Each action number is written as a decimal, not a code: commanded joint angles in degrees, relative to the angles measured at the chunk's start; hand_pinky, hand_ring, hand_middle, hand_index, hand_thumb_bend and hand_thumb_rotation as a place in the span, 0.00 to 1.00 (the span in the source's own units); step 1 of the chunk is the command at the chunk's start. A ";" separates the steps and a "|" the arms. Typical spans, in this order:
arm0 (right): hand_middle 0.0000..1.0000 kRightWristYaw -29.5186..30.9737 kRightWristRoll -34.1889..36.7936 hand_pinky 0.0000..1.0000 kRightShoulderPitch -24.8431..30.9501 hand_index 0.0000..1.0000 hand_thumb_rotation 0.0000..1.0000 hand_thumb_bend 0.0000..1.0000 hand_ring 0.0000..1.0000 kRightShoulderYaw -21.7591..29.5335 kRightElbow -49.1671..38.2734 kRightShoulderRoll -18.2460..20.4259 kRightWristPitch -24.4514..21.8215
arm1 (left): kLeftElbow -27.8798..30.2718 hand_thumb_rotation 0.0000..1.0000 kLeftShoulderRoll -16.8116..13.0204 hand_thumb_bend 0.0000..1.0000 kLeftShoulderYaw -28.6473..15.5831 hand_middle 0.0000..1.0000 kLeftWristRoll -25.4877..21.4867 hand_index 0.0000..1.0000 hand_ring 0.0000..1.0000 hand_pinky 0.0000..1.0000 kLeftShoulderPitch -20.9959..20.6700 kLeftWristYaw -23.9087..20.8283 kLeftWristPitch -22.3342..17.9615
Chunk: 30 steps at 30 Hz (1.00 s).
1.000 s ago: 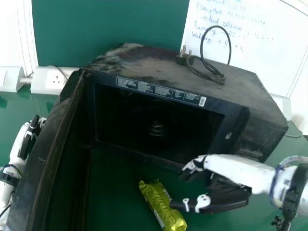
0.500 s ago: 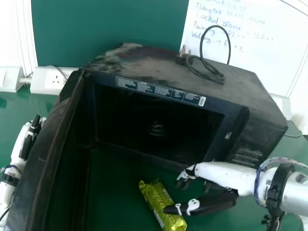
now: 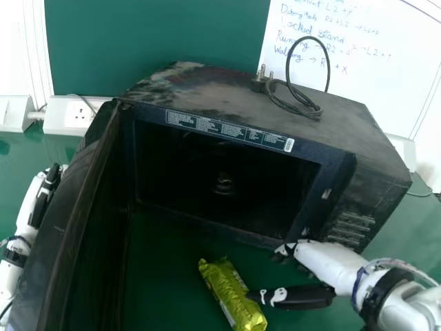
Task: Put biscuit inside oven
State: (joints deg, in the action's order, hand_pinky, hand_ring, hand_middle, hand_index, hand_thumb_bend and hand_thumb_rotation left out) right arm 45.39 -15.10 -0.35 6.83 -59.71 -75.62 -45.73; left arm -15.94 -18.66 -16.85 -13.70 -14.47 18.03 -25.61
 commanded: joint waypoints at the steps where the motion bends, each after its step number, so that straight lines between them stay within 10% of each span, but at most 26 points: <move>1: 0.76 -0.53 -1.58 0.54 -0.64 0.78 0.64 0.94 0.72 -2.07 -0.29 0.78 -1.11 | 0.85 0.07 0.22 0.52 0.01 0.43 -0.30 0.48 0.37 0.30 0.76 -0.36 0.81; 12: 0.93 2.76 -11.93 0.77 -6.09 0.95 0.65 0.93 0.89 -12.61 -0.29 7.14 -4.74 | 2.24 0.06 1.24 0.51 0.36 0.43 -0.34 0.48 0.37 0.29 1.06 -0.44 0.63; 30: 0.95 22.21 -46.12 0.71 -9.54 0.95 0.71 0.98 0.89 -28.38 -0.19 26.68 0.11 | 1.62 0.07 0.90 0.51 0.66 0.43 2.29 0.48 0.37 0.30 0.96 -1.33 -1.34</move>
State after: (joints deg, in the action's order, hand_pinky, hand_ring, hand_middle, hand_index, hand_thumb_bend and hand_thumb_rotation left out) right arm 66.05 -59.16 -9.94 -20.90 -59.78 -50.68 -46.82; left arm -14.40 -17.63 -16.45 -11.64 -14.07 17.04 -27.01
